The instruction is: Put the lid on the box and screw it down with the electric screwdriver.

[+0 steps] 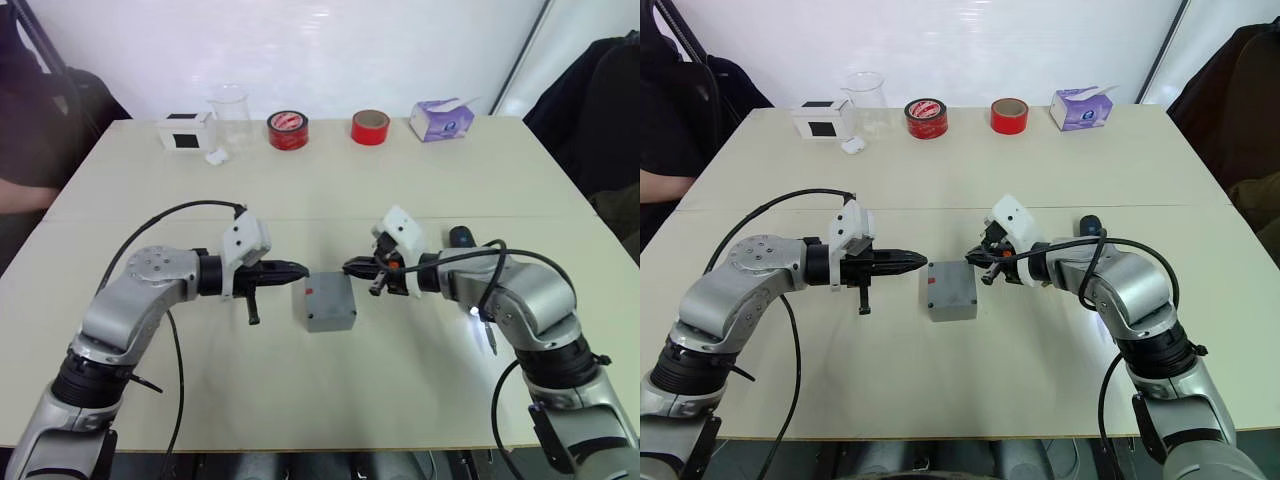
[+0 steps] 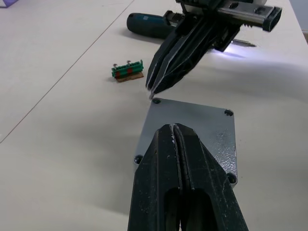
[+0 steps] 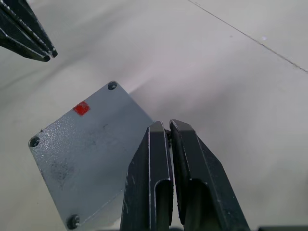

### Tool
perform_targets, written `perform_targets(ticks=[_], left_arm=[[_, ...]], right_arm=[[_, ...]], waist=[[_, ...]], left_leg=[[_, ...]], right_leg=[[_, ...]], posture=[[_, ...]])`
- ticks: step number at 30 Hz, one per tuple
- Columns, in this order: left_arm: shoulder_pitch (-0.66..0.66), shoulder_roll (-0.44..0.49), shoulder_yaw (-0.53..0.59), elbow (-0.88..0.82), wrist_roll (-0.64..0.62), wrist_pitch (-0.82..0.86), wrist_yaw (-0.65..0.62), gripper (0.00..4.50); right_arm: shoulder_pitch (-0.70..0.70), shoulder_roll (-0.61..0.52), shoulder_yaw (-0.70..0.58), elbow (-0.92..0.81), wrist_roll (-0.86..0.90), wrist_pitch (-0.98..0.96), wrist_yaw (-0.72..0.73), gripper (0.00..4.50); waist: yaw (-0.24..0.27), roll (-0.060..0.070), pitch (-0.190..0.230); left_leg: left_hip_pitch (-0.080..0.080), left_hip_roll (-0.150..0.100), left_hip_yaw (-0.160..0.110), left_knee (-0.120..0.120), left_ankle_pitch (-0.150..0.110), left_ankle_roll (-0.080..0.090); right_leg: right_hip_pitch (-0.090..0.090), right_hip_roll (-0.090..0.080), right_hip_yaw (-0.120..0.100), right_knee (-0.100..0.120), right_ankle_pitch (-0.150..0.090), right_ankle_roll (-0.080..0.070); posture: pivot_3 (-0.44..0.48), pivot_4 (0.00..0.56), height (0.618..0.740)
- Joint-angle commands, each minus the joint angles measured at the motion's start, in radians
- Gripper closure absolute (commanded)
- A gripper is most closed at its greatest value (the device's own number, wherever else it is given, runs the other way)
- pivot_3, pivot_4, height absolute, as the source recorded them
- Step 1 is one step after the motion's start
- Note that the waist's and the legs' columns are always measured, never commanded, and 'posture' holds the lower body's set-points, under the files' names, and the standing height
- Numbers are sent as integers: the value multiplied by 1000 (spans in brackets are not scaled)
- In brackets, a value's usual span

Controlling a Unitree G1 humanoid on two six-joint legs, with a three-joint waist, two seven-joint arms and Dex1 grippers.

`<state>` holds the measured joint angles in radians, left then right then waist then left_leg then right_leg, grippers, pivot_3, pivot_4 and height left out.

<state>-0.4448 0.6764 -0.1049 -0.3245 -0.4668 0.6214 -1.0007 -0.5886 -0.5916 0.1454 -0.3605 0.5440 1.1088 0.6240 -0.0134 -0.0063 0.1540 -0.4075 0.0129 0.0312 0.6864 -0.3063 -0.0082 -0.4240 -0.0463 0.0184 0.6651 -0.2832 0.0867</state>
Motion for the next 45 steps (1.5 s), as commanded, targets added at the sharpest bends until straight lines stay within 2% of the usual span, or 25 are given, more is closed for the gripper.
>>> perform_targets(ticks=[1,13,35,45], left_arm=[[-18,-1,-2,-18,-1,-17,-5,4500],[-16,-5,-2,-23,1,-13,1,4500],[-6,-3,-1,-36,1,-7,14,4500],[-4,-2,-3,-37,0,-8,17,4500]], right_arm=[[-29,-9,-35,-50,28,13,12,4358],[-18,4,2,-59,29,31,5,4358],[-19,-2,33,31,-22,-16,23,4358],[-47,-13,9,26,-9,-1,43,4358]], waist=[[0,0,0],[0,0,0],[0,0,0],[0,0,0]], left_leg=[[0,0,0,0,0,0],[0,0,0,0,0,0],[0,0,0,0,0,0],[0,0,0,0,0,0]], right_leg=[[0,0,0,0,0,0],[0,0,0,0,0,0],[0,0,0,0,0,0],[0,0,0,0,0,0]], posture=[[0,150,740],[0,150,740],[0,150,740],[0,150,740]])
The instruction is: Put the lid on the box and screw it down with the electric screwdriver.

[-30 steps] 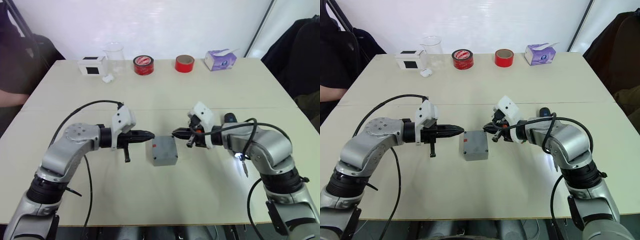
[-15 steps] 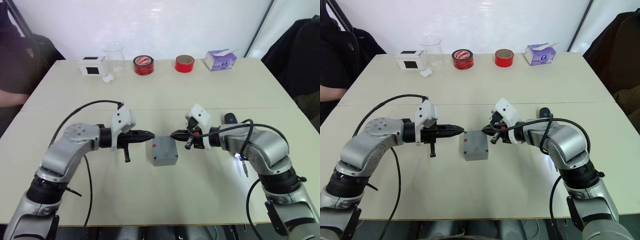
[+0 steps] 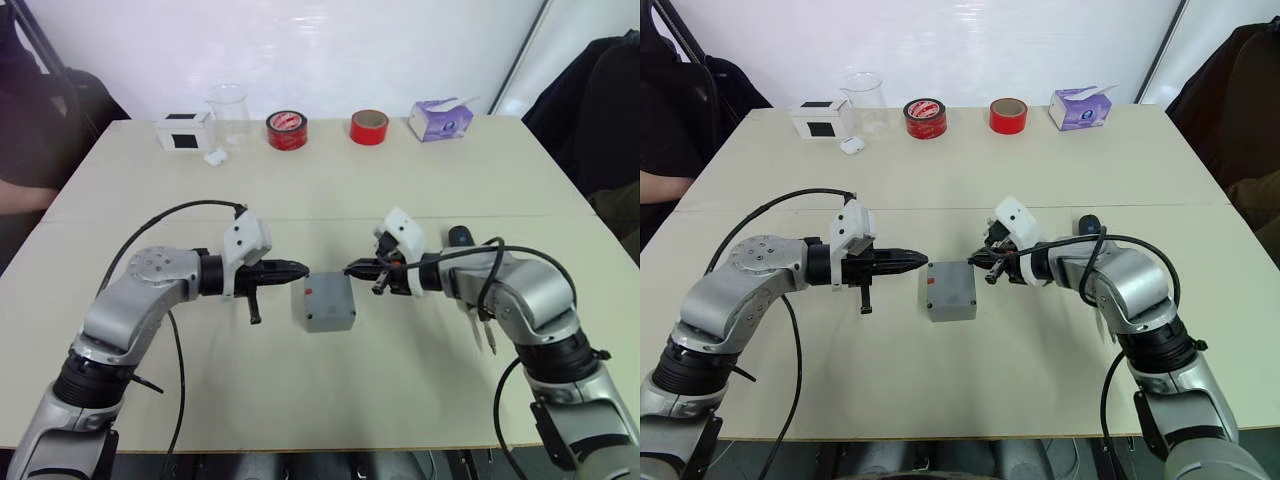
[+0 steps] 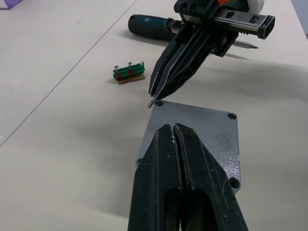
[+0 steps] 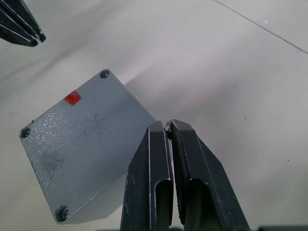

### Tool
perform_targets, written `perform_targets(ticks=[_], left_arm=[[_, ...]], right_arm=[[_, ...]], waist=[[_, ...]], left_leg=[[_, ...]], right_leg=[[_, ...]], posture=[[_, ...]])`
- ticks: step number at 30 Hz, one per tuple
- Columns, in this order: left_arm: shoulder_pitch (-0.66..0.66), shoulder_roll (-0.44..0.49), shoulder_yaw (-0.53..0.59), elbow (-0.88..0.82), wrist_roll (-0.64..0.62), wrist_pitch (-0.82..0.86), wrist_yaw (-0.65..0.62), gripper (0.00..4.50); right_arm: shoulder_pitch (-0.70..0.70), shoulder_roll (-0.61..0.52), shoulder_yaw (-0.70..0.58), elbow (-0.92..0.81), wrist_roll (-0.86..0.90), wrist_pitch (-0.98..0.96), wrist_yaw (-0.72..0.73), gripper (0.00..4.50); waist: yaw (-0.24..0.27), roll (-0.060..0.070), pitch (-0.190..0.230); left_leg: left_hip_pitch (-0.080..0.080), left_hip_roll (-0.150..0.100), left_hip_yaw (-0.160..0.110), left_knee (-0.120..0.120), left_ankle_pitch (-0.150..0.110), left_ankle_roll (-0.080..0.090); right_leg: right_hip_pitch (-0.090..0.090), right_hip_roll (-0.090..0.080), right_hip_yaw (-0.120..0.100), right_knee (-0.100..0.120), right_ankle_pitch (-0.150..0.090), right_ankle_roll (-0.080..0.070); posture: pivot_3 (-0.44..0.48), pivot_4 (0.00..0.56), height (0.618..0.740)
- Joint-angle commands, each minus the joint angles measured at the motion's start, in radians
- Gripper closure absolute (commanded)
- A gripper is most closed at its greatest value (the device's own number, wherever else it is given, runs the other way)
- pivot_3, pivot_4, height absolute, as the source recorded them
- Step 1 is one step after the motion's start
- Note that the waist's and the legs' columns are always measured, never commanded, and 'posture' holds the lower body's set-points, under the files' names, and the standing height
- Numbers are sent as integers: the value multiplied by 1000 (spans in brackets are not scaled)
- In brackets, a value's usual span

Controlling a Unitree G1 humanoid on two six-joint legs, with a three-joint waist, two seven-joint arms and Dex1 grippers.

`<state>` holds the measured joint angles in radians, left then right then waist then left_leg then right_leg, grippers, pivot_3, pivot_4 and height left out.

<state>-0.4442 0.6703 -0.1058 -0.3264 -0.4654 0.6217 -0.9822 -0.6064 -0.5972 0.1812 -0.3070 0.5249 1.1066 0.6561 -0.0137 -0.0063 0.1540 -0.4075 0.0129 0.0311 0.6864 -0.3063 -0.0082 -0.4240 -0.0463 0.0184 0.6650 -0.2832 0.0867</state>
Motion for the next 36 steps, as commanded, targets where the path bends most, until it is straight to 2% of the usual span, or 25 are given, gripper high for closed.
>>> perform_targets(ticks=[1,12,23,36], left_arm=[[-6,3,-3,-34,-1,-10,-2,4500],[-12,-1,-10,-24,3,-19,-4,4500],[-1,-2,-19,-35,6,-26,2,4500],[29,6,-10,-60,7,-30,17,4500]], right_arm=[[-35,-7,-34,-35,18,7,12,4358],[-68,-45,-32,-70,43,59,35,4358],[-180,-152,99,-5,-20,14,160,4358],[-276,-177,227,105,-118,-97,333,4358]], waist=[[0,0,0],[1,0,0],[-1,0,0],[0,0,0]], left_leg=[[0,0,0,0,0,0],[0,0,0,0,0,0],[0,0,0,0,0,0],[0,0,0,0,0,0]], right_leg=[[0,0,0,0,0,0],[0,0,0,0,0,0],[0,0,0,0,0,0],[0,-1,0,0,0,0]], posture=[[0,150,740],[0,150,740],[0,150,740],[0,150,740]])
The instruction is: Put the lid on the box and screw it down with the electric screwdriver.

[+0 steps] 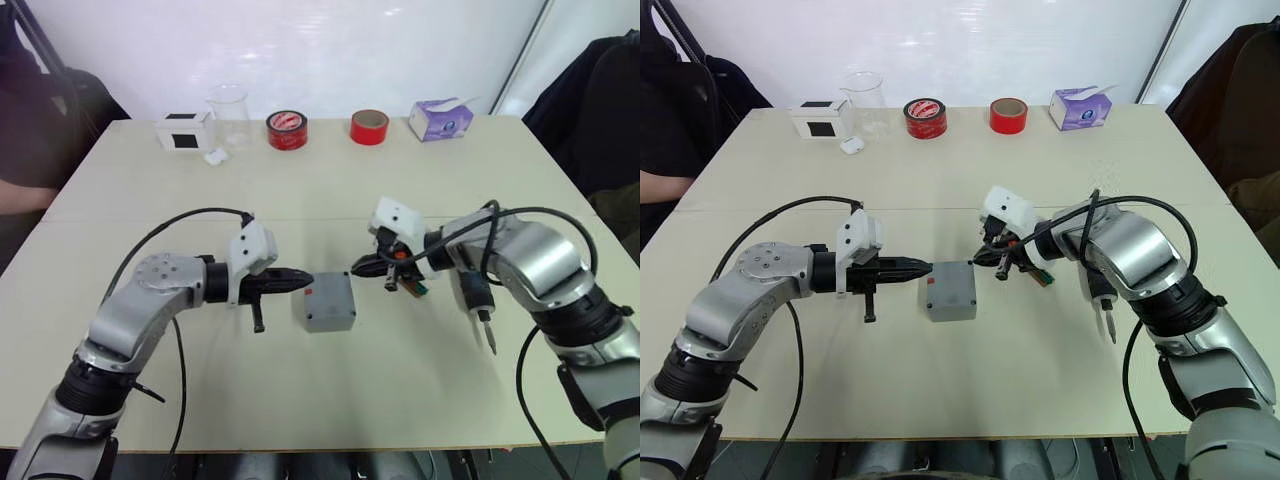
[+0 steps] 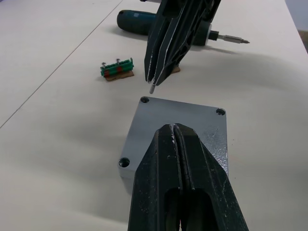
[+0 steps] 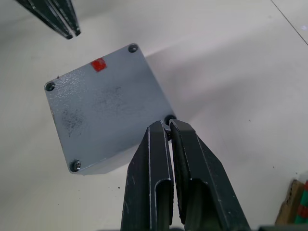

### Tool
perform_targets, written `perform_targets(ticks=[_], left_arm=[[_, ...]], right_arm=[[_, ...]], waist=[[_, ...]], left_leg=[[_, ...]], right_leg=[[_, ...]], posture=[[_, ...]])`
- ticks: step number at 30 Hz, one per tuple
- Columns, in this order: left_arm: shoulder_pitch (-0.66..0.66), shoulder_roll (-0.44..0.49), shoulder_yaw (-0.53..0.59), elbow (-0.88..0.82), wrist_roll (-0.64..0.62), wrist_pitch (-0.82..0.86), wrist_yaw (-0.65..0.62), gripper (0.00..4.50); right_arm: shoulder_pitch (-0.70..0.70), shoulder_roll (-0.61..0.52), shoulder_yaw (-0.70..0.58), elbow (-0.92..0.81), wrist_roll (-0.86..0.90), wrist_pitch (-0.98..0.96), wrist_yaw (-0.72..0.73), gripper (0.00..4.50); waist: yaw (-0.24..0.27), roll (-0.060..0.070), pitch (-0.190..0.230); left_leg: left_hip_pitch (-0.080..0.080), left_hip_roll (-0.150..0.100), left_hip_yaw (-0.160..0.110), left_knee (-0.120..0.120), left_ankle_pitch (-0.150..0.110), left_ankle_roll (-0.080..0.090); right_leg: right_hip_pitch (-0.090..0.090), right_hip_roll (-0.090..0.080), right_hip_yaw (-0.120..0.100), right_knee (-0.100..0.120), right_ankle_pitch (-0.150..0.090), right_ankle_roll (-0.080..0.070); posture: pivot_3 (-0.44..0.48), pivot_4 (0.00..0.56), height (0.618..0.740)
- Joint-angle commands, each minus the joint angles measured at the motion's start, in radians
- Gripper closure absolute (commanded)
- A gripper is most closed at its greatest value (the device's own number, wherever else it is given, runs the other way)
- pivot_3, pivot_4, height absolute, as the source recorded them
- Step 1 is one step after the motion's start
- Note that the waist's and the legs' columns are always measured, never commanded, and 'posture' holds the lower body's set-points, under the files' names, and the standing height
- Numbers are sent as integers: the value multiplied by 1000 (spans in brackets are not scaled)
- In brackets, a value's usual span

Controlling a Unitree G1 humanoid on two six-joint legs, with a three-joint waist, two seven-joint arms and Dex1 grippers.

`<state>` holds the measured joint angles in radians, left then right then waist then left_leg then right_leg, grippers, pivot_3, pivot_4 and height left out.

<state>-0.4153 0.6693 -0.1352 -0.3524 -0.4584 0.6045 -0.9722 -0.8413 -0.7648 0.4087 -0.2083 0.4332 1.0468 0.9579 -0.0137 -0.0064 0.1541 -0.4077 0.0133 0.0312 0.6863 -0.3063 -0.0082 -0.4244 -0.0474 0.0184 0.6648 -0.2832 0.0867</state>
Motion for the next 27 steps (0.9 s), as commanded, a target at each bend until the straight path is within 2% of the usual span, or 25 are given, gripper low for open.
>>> perform_targets(ticks=[1,11,27], left_arm=[[1,7,20,-34,0,-12,9,4500],[7,7,21,-42,-3,-10,24,4500],[10,9,20,-45,-4,-11,31,4500]], right_arm=[[-46,-8,4,14,-34,-46,41,4358],[-89,14,33,78,-96,-96,108,4358],[-96,50,32,79,-126,-102,138,4358]], waist=[[0,0,0],[0,0,0],[0,0,0]], left_leg=[[0,0,0,0,0,0],[0,0,0,0,0,0],[0,0,0,0,0,0]], right_leg=[[0,0,0,0,0,0],[0,0,0,0,0,0],[0,-1,0,0,0,0]], posture=[[0,150,740],[0,150,740],[0,150,740]])
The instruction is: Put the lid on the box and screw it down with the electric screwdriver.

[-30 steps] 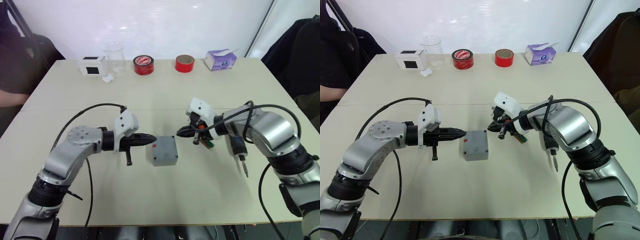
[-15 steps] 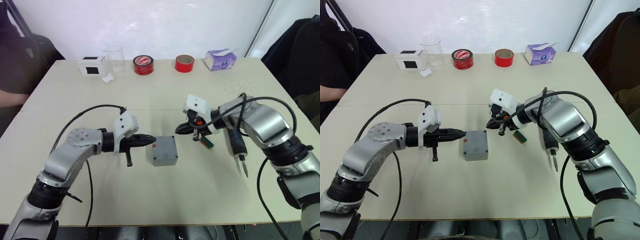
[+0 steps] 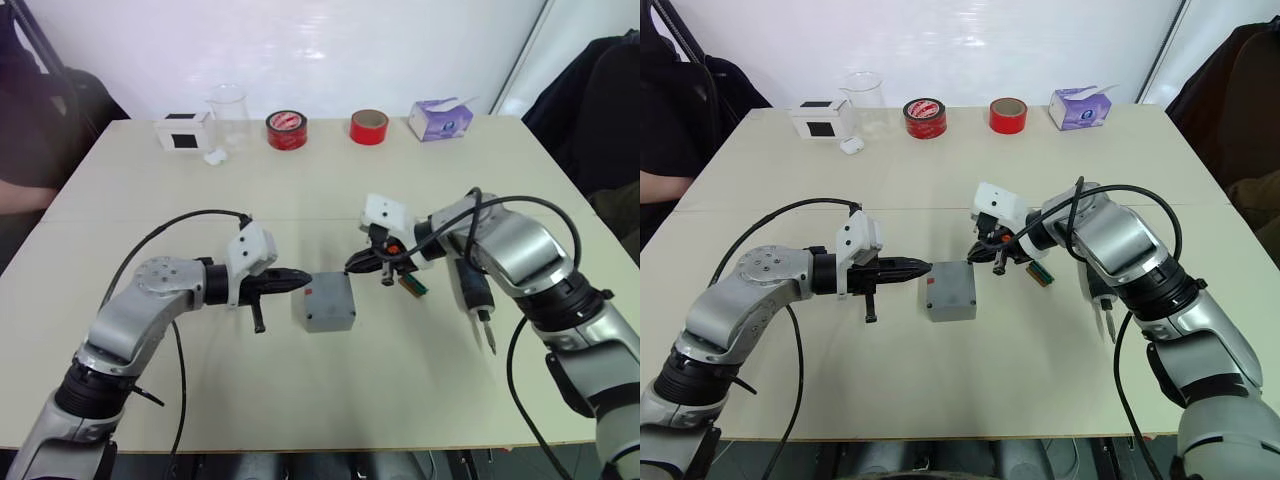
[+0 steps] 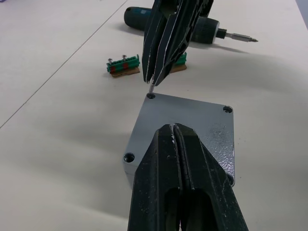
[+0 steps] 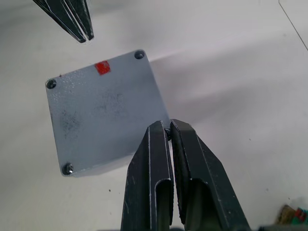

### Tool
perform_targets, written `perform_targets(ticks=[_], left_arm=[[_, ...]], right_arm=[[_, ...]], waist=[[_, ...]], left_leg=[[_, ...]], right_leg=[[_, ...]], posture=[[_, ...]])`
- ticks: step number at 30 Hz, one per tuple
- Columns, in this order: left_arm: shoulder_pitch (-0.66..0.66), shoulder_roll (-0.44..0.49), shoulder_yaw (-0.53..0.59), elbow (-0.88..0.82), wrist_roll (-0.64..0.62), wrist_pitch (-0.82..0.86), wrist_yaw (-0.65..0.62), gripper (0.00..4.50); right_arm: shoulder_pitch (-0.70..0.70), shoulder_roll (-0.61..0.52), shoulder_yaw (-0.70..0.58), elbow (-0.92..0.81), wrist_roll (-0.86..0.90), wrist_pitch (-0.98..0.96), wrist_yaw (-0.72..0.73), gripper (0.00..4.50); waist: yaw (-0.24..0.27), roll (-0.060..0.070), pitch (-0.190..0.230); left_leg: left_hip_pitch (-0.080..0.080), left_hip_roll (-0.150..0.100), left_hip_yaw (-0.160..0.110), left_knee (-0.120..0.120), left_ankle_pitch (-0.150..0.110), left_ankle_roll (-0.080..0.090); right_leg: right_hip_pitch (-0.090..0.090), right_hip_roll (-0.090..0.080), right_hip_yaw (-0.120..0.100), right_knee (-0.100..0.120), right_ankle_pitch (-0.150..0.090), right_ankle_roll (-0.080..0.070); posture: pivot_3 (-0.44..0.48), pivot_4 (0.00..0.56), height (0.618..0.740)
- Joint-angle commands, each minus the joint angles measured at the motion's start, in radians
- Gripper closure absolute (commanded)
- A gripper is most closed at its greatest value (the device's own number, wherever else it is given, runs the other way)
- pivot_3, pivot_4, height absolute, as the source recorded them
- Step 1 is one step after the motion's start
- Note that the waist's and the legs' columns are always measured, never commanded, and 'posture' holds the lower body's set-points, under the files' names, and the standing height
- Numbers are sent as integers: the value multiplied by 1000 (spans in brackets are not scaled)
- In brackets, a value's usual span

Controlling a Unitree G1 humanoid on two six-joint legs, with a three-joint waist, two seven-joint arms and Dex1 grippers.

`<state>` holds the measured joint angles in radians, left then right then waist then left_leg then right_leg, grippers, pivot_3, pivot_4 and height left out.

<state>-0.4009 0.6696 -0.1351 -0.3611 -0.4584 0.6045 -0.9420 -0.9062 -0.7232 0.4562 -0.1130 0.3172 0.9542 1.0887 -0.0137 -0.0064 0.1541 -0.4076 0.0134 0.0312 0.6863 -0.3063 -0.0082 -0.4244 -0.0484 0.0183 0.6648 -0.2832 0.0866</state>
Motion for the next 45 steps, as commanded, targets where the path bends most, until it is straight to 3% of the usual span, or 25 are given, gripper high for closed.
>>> perform_targets(ticks=[1,45], left_arm=[[-4,9,19,-37,-3,-11,0,4500],[-3,6,16,-45,-3,-4,15,4500]], right_arm=[[-32,10,-16,-16,-11,-9,8,4358],[-7,24,-5,-26,-41,-8,36,4358]], waist=[[0,0,0],[0,0,0]], left_leg=[[0,0,0,0,0,0],[0,0,0,0,0,0]], right_leg=[[0,0,0,0,0,0],[0,0,0,0,0,0]], posture=[[0,150,740],[0,150,740]])
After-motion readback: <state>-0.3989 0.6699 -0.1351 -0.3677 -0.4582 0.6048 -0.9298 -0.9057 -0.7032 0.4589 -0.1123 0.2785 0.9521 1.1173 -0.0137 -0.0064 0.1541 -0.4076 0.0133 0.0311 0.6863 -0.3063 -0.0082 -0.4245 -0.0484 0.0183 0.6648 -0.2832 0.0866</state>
